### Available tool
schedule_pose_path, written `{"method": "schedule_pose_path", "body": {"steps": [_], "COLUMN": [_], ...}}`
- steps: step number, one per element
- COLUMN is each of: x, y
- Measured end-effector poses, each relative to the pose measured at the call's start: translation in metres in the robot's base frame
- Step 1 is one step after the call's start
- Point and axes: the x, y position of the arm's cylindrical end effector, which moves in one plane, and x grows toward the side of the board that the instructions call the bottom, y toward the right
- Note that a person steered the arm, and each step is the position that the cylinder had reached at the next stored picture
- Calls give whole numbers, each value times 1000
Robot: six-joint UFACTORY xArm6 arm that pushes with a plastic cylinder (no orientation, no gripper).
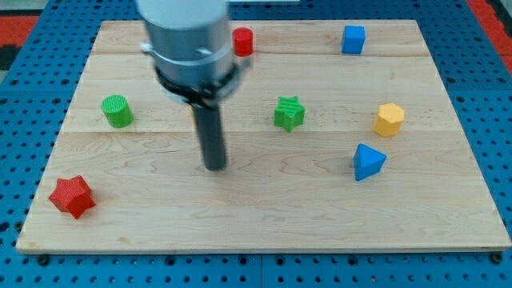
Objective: Place the blue triangle to the right of the green star
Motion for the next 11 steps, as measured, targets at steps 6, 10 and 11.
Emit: {"method": "schedule_pose_path", "body": {"steps": [6, 10, 11], "x": [-5, -25, -27], "y": [184, 127, 120]}}
